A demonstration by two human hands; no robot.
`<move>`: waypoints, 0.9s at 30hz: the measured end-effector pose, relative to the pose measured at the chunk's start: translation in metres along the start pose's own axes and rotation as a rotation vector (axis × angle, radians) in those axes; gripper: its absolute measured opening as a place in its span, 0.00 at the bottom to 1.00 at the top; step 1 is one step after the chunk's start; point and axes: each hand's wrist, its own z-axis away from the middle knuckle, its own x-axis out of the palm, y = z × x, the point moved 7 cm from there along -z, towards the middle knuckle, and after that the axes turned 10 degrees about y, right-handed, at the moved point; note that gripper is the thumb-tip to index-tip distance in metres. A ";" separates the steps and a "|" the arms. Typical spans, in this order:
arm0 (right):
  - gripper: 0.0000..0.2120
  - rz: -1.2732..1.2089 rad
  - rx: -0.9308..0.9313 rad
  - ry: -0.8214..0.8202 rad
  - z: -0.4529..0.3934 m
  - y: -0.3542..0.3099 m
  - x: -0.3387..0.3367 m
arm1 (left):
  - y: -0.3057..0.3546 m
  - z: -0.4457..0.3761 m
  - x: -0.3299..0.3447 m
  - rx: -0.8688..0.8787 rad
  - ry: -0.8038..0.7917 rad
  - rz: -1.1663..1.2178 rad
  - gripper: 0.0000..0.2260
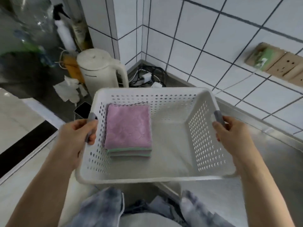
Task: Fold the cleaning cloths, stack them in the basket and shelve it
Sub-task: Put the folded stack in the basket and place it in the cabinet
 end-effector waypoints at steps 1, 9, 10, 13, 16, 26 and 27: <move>0.08 0.008 -0.019 0.001 0.006 -0.016 0.013 | 0.001 -0.010 -0.021 -0.004 0.017 -0.013 0.05; 0.05 0.007 -0.108 -0.132 0.054 -0.150 0.143 | 0.024 -0.065 -0.195 0.044 0.283 0.090 0.04; 0.06 0.024 -0.121 -0.167 0.059 -0.166 0.161 | 0.024 -0.071 -0.217 0.047 0.314 0.107 0.04; 0.10 0.042 -0.167 -0.256 0.070 -0.206 0.205 | 0.025 -0.087 -0.270 0.060 0.408 0.116 0.04; 0.09 0.078 -0.239 -0.324 0.079 -0.247 0.247 | 0.024 -0.096 -0.315 0.069 0.494 0.149 0.03; 0.11 0.109 -0.589 -0.565 0.127 -0.382 0.417 | -0.004 -0.075 -0.439 0.024 0.957 0.189 0.04; 0.12 0.112 -0.636 -0.618 0.135 -0.395 0.437 | -0.007 -0.069 -0.448 0.008 1.015 0.206 0.03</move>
